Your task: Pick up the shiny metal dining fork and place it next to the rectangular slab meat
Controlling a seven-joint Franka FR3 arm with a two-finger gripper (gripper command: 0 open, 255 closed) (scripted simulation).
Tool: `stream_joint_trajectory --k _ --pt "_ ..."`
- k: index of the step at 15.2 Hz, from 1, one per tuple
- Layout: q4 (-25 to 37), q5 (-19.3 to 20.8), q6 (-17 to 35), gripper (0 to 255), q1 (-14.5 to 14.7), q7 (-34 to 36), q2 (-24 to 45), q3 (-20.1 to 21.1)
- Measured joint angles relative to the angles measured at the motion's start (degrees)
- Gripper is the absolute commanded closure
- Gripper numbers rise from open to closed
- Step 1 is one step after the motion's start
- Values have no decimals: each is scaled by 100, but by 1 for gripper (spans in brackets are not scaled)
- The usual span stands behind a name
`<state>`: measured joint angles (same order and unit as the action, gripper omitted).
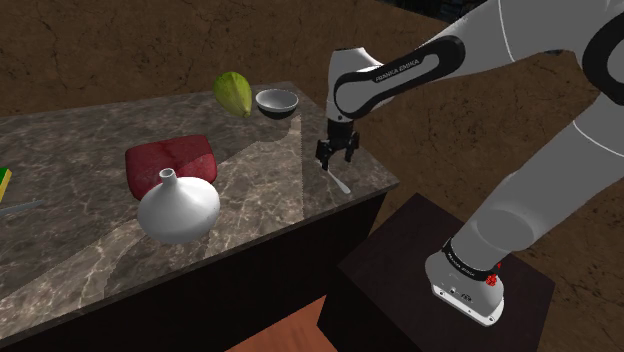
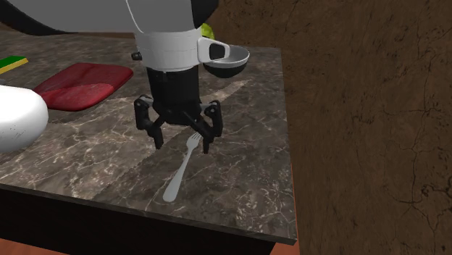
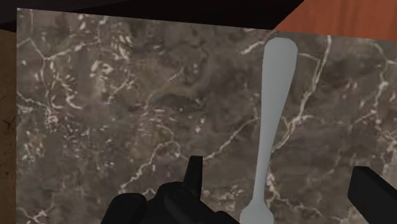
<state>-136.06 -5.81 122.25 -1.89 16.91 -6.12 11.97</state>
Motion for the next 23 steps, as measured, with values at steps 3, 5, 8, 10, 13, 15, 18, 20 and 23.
stream_joint_trajectory --k 3,5,8,10,13,15,18,20,23 --pt "-28 30 243 0 12 100 208 30" --pt "-65 46 385 0 14 116 312 37" --pt "-194 58 637 0 24 134 437 50" --pt "-211 60 680 0 25 137 462 52" --pt "-214 61 694 0 26 139 471 53" --pt "-214 61 695 255 26 139 472 53" --pt "-214 62 695 255 26 139 472 53" --pt "-214 62 695 255 26 139 472 53" --pt "-215 61 695 255 26 139 472 53"
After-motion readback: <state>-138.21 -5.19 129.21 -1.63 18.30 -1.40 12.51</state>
